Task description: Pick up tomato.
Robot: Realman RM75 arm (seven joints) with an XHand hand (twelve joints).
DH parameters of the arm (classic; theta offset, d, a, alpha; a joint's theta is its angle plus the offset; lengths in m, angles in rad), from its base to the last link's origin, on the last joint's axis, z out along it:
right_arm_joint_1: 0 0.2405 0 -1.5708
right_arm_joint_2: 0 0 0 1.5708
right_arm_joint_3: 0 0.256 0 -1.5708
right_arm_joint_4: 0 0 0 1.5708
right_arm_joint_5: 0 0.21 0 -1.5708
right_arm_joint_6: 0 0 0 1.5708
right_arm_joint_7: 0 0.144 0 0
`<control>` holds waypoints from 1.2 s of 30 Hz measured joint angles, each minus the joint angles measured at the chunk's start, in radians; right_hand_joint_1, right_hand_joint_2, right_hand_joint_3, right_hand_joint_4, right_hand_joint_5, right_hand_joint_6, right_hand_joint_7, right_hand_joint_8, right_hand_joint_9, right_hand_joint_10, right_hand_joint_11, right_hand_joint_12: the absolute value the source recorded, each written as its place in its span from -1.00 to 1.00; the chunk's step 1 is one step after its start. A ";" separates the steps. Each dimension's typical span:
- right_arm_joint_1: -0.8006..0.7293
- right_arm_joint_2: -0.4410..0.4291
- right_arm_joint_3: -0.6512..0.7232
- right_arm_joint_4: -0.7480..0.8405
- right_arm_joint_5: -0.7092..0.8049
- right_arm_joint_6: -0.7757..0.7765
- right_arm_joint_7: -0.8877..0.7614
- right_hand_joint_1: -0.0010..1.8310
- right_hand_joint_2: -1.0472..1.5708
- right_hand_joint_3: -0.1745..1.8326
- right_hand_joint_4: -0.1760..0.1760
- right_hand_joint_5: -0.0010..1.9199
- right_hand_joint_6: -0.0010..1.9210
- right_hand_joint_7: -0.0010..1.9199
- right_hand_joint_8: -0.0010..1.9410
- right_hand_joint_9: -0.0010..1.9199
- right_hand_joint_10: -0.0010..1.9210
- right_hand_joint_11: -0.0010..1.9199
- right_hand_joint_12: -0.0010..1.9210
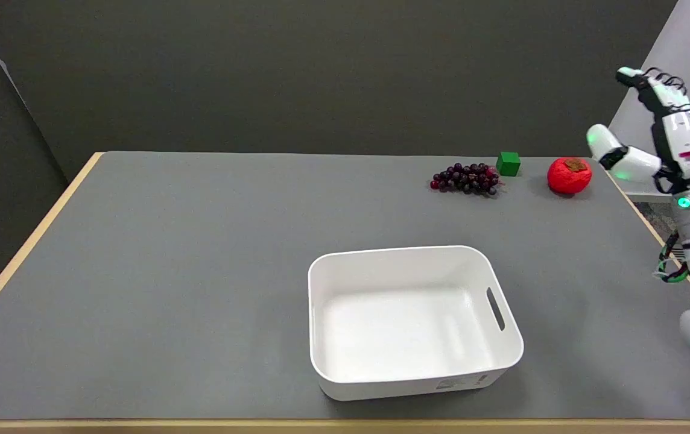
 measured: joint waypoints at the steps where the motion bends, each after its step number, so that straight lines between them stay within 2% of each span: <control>1: 0.006 0.000 0.003 0.007 0.001 -0.034 -0.030 -0.64 0.24 0.12 0.41 -0.81 -0.52 -0.79 -0.65 -0.96 -0.34 -1.00 0.10; 14: 0.173 0.017 -0.042 -0.030 0.013 -0.345 -0.250 -0.69 0.22 0.12 0.49 -0.80 -0.51 -0.77 -0.65 -0.93 -0.35 -1.00 0.12; 26: 0.449 0.022 -0.260 -0.237 0.016 -0.532 -0.330 -0.72 0.22 0.11 0.57 -0.80 -0.51 -0.77 -0.67 -0.91 -0.37 -1.00 0.14; 36: 0.634 -0.006 -0.374 -0.415 -0.032 -0.639 -0.356 -0.71 0.22 0.11 0.59 -0.80 -0.51 -0.77 -0.68 -0.90 -0.38 -1.00 0.15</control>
